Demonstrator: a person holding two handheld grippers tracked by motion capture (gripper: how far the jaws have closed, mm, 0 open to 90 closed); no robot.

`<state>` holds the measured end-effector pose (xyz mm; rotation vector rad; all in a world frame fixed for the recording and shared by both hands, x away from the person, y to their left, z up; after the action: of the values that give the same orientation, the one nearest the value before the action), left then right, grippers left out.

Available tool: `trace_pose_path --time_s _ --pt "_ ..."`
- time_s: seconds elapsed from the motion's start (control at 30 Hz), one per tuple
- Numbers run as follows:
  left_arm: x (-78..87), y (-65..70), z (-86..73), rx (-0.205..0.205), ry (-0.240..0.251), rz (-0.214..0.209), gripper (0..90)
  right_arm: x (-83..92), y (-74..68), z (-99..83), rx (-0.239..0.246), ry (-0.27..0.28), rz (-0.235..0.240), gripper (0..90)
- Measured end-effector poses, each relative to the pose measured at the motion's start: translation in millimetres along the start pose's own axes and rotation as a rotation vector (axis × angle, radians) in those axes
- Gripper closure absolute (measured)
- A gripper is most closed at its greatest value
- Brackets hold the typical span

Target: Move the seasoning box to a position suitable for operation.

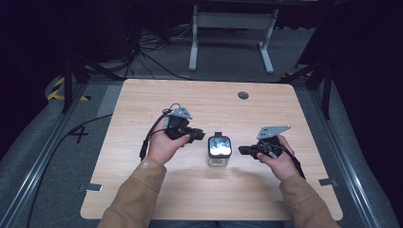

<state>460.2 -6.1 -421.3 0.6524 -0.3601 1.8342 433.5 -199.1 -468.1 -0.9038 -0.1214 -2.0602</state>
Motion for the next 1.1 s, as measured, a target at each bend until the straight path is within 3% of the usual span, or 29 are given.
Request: trace_pose_path --time_s 0.2,0.43,0.53,0.6,0.87,1.03,1.1 --pt "-25.1 -2.7 14.5 -0.038 -0.022 -0.03 87.8 6.3 3.2 -3.2 -0.013 0.013 -0.011 90.0" --pt "-48.9 -9.3 18.2 -0.034 -0.038 -0.025 89.7 13.1 5.5 -8.6 -0.029 0.018 -0.021 90.0" --pt "-53.3 -14.1 17.1 -0.016 -0.037 -0.013 89.7 14.3 5.8 -11.1 -0.035 0.019 -0.019 90.0" --pt "-54.6 -14.9 16.7 0.006 -0.029 -0.029 89.7 14.9 5.5 -12.1 -0.038 0.019 -0.021 90.0" --pt "-55.8 -13.7 16.7 0.016 -0.042 -0.032 90.0 14.3 5.4 -13.1 -0.038 0.019 -0.02 90.0" --pt "-55.6 -12.0 19.4 0.003 -0.039 -0.021 89.8 12.6 3.0 -13.0 -0.035 0.014 -0.014 90.0" --pt "-54.6 -14.5 21.7 -0.009 -0.03 0.005 89.8 12.8 2.9 -12.5 -0.036 0.017 -0.011 90.0"
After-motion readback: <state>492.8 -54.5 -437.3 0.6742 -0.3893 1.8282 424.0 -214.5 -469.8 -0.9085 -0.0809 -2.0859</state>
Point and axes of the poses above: each handheld gripper's, and its own axes: x roughly backward along the jaws, z roughly out of its top, y roughly to its right, the point moved 9 cm from there along -x, roughly forward along the jaws, and after that the axes turned 10 degrees about -x, right-handed, at the moved point
